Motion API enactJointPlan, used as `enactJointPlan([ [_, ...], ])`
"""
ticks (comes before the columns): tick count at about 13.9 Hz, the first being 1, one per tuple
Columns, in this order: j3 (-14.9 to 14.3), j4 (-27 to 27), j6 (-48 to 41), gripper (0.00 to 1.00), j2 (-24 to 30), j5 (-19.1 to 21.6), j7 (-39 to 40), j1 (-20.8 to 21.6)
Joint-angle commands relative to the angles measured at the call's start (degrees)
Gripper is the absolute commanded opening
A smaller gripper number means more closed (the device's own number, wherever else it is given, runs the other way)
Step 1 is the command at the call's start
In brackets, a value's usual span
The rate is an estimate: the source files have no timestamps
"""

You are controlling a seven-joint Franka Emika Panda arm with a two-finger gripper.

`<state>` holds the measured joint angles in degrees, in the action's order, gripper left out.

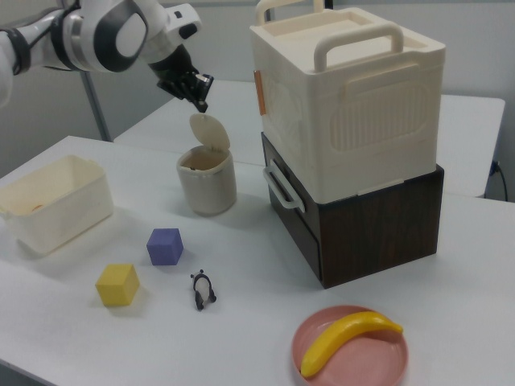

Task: Close the trash can
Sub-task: 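Move the gripper toward the small cream trash can, then position the gripper above the raised lid of the trash can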

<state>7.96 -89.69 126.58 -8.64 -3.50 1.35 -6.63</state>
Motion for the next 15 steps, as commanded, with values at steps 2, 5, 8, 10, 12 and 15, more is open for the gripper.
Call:
enactJointPlan([
  [2, -0.4, 1.9, 5.5, 0.0, -3.2, 1.0, 7.4, -1.1],
  [5, -0.1, 3.1, 6.2, 0.0, -4.8, 3.2, 10.7, -1.0],
  [8, 0.2, 4.8, 7.0, 0.0, -6.8, 5.3, 13.0, -0.5],
  [10, 0.5, 6.0, 9.2, 0.0, -8.5, 5.4, 13.0, 0.5],
  [12, 0.5, 6.8, 11.3, 0.0, -9.7, 5.3, 13.0, 2.0],
  [15, 0.7, 6.8, 13.3, 0.0, -9.9, 5.3, 13.1, 2.7],
])
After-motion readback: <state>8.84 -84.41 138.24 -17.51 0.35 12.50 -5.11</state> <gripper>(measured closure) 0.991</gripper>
